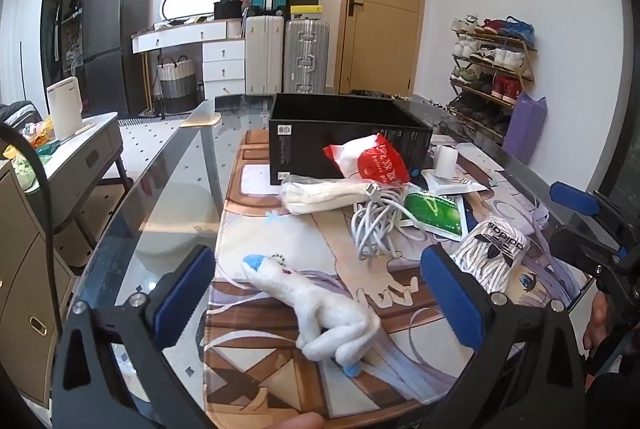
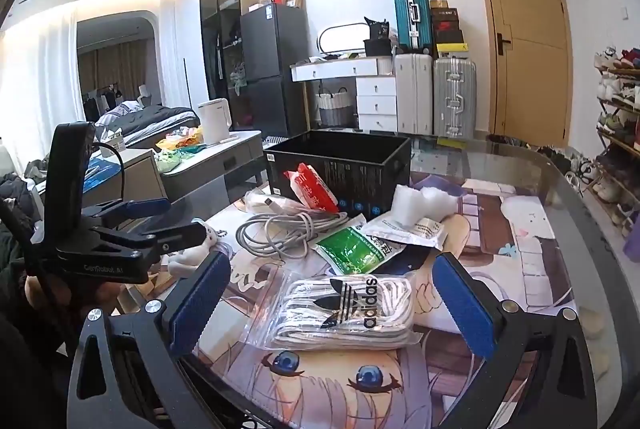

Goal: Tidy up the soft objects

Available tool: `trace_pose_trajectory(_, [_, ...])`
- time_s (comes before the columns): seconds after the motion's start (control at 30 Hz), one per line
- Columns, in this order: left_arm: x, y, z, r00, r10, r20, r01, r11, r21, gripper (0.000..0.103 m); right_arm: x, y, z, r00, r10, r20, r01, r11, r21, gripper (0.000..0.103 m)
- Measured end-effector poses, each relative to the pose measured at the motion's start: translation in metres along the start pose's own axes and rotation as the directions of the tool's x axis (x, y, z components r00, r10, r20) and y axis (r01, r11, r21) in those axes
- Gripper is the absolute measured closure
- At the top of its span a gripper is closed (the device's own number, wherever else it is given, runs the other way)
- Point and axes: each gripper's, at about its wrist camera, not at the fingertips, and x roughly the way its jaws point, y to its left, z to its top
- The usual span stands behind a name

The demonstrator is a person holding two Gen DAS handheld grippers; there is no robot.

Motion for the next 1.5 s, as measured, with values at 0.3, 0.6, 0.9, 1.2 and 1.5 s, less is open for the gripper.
trace_pose_trajectory(0.3, [-0.0048, -0.0014, -0.0006, 0.998, -0.003, 0.058, 0.003, 1.000, 0.002, 0.000, -0.0051, 0.0037, -0.0001, 1.000, 0.002, 0.031, -0.002, 1.000, -0.013, 0.000])
trace_pose_trajectory(0.6, [-0.0059, -0.0029, -0.0008, 0.997, -0.002, 0.078, 0.002, 1.000, 0.008, 0.000, -0.0051, 0.0042, 0.0003, 0.999, 0.007, 0.034, -0.006, 1.000, -0.012, 0.000])
trace_pose_trajectory(0.9, [-0.0064, -0.0033, -0.0006, 0.997, -0.003, 0.080, 0.002, 1.000, 0.008, 0.000, -0.0047, 0.0046, 0.0006, 0.999, 0.008, 0.033, -0.007, 1.000, -0.013, 0.000])
trace_pose_trajectory(1.2, [-0.0067, -0.0027, -0.0007, 0.997, -0.003, 0.081, 0.002, 1.000, 0.008, 0.000, -0.0053, 0.0063, 0.0017, 0.999, 0.009, 0.032, -0.009, 1.000, -0.014, 0.000])
trace_pose_trajectory(1.5, [-0.0055, -0.0012, -0.0010, 0.997, -0.005, 0.074, 0.005, 1.000, 0.007, 0.000, -0.0051, 0.0065, 0.0016, 1.000, 0.009, 0.030, -0.009, 1.000, -0.013, 0.000])
